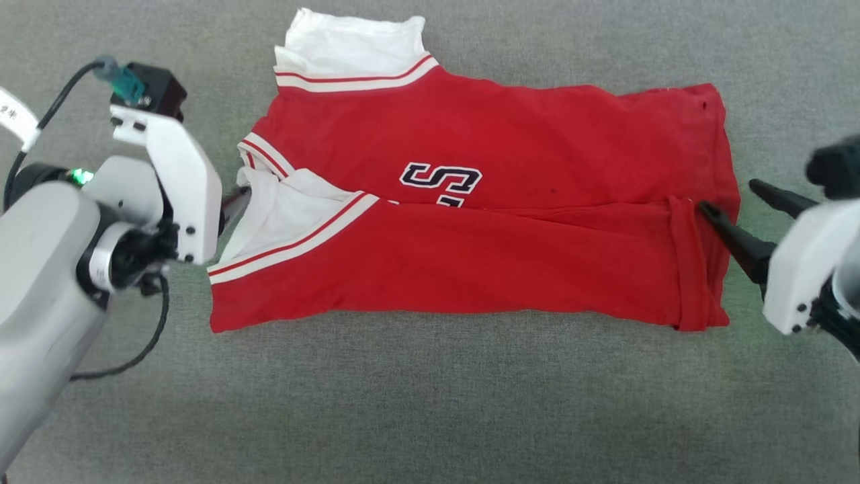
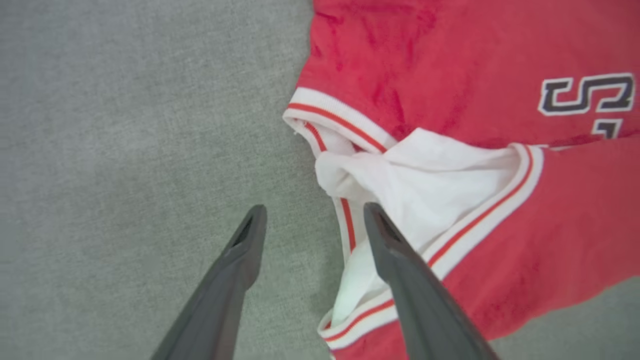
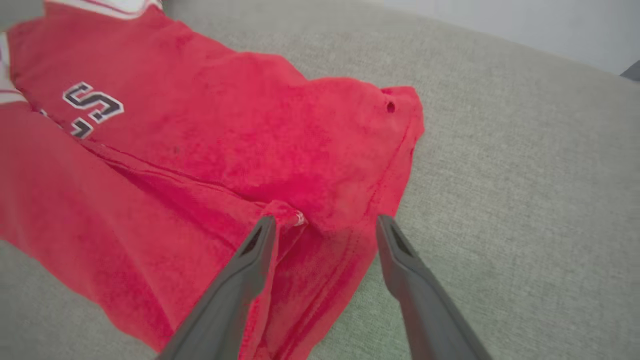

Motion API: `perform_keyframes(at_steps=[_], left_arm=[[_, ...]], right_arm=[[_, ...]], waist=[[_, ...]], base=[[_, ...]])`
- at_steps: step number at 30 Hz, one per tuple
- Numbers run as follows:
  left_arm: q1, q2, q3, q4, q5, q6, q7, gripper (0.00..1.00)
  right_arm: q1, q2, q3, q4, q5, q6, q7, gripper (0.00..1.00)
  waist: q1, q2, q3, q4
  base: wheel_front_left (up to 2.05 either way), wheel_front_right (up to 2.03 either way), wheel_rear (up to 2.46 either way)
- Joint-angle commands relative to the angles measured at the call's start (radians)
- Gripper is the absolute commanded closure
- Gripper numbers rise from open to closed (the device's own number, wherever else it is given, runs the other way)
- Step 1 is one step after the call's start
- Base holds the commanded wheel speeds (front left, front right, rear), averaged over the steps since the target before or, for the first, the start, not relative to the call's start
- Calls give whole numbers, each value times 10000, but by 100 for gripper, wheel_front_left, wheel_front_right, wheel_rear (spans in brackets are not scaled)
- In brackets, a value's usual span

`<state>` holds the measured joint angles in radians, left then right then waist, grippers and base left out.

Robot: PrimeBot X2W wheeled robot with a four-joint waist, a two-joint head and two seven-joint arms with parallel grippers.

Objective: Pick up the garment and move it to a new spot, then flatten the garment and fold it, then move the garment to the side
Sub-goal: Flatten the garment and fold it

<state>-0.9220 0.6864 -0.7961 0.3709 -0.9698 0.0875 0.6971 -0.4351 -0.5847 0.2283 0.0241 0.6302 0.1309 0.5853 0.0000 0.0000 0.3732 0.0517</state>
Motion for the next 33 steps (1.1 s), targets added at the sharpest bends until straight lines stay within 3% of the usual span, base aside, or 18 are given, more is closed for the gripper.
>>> perform_keyframes(at_steps=[1, 4, 10, 14, 18, 23, 29, 30, 33], left_arm=[[184, 117, 44, -204, 1, 123, 88, 0], [775, 611, 103, -1512, -130, 757, 327, 0], [2101, 1597, 221, -3757, -465, 2119, 784, 0], [2901, 2042, 289, -4585, -652, 2761, 867, 0], [3339, 2225, 319, -4659, -769, 3020, 742, 0], [3485, 2082, 407, -3840, -820, 2831, 345, 0], [3592, 1544, 191, -2529, -1276, 2497, 579, 0], [3550, 1338, -20, -2251, -1230, 2224, 699, 100], [3446, 1082, -97, -1956, -1252, 1984, 674, 100]], right_arm=[[214, 170, -126, -132, -105, -3, -141, 0], [753, 552, -1038, -726, -636, -3, -660, 0], [1704, 2124, -2594, -1822, -1882, -3, -1702, 0], [2212, 3054, -3213, -2319, -2513, -3, -2217, 0], [2667, 3731, -3576, -2660, -2894, -3, -2498, 0], [3201, 4452, -3719, -2697, -3161, -2, -2389, 0], [3721, 4413, -3237, -2532, -2868, -3, -1257, 0], [3813, 4353, -3112, -2502, -2683, -2, -685, 0], [3789, 4299, -3049, -2400, -2497, -2, 304, 0]], waist=[[0, 0, -40, 14], [0, 0, -94, 7], [0, 0, -156, -145], [0, 0, -146, -273], [0, 0, -103, -413], [0, 0, -34, -640], [0, 0, 0, -818], [0, 0, 0, -815], [0, 0, -7, -759]], base=[[0, 0, 0], [0, 0, 0], [0, 0, 0], [0, 0, 0], [0, 0, 0], [0, 0, 0], [0, 0, 0], [0, 0, 0], [0, 0, 0]])
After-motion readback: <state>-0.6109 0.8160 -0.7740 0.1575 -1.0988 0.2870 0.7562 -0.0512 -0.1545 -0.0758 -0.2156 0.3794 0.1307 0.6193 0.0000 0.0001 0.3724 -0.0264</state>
